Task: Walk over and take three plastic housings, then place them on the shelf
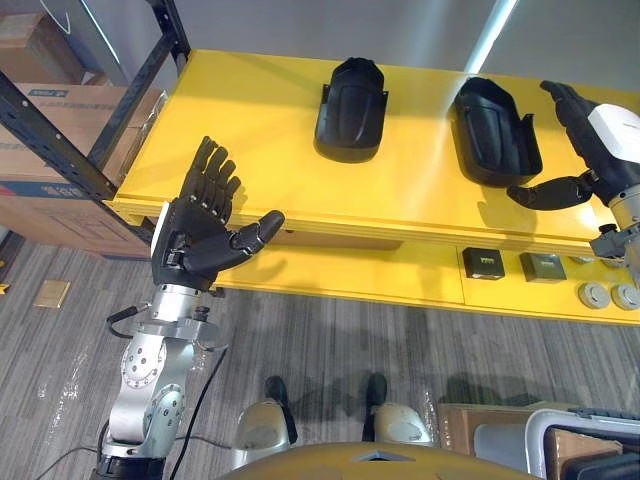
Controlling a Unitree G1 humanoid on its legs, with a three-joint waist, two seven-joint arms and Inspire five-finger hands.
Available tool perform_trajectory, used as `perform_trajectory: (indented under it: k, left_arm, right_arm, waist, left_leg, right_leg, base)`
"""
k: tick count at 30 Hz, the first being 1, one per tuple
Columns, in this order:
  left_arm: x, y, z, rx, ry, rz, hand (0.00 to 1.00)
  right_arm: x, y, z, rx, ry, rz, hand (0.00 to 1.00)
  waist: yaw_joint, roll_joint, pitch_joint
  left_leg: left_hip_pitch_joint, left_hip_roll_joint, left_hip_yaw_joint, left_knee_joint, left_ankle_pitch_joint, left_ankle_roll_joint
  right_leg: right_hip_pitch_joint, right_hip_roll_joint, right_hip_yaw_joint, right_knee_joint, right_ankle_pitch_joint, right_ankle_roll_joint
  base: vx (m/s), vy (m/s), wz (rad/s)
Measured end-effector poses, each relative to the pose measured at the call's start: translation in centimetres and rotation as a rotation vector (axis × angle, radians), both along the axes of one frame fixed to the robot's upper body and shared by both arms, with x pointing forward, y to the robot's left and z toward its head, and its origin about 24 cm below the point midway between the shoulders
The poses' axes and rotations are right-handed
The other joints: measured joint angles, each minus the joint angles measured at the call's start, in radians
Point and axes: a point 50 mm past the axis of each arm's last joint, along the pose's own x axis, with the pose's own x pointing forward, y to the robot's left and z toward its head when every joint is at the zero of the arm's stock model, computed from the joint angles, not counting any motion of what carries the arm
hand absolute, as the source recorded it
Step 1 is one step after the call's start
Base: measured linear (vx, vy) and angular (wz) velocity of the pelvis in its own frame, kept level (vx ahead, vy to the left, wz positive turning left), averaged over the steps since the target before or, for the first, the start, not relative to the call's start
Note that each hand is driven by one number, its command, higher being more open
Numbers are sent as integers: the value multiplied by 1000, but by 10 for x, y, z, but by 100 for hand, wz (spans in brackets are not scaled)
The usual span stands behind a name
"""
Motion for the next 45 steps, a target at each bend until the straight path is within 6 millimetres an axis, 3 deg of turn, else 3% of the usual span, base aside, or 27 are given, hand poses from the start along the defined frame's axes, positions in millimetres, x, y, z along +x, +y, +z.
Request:
perform_trajectory:
  k: [6, 12, 15, 21, 32, 45]
  left_arm:
    - [0, 0, 2, -1, -8, 7, 100]
    - [3, 2, 7, 3, -17, 33, 100]
    - [8, 2, 14, -5, -44, 44, 100]
    - [9, 3, 16, -3, -50, 51, 100]
    - [13, 3, 25, -21, -99, 71, 100]
    - [17, 1, 32, -36, -131, 76, 100]
  right_arm:
    - [-1, -5, -5, 17, 40, -38, 100]
    - [3, -7, -14, 25, 48, -59, 100]
    - [9, -11, -1, 41, -48, -96, 100]
    - [14, -11, 17, 53, -165, -117, 100]
    - [25, -21, 41, 73, -254, -177, 100]
    - [31, -21, 64, 57, -310, -206, 100]
  waist:
    - [-3, -4, 2]
    - [2, -20, 15]
    - [0, -16, 75]
    - [3, -1, 132]
    - [1, 42, 198]
    - [-3, 66, 229]
  left_leg:
    - [-14, 6, 3, 17, 3, 7]
    - [-90, 37, -3, 128, -45, 8]
    - [-113, 39, -12, 173, -74, 11]
    - [-154, 38, -19, 207, -79, 18]
    - [-163, 31, -23, 204, -64, 30]
    - [-177, 22, -35, 164, -28, 23]
  right_leg:
    - [-15, 5, 13, 2, 2, 1]
    - [-54, 19, 24, 22, 3, 0]
    - [-63, 17, 24, 47, 1, -2]
    - [-100, 10, 25, 76, -3, -6]
    - [-134, -5, 21, 128, -24, -12]
    - [-177, -6, 11, 163, -40, -21]
  base:
    - [-4, -1, -2]
    - [-5, 4, -2]
    - [-78, 52, 2]
    - [-62, 33, 3]
    - [-1, 3, 1]
    - [-8, -9, 2]
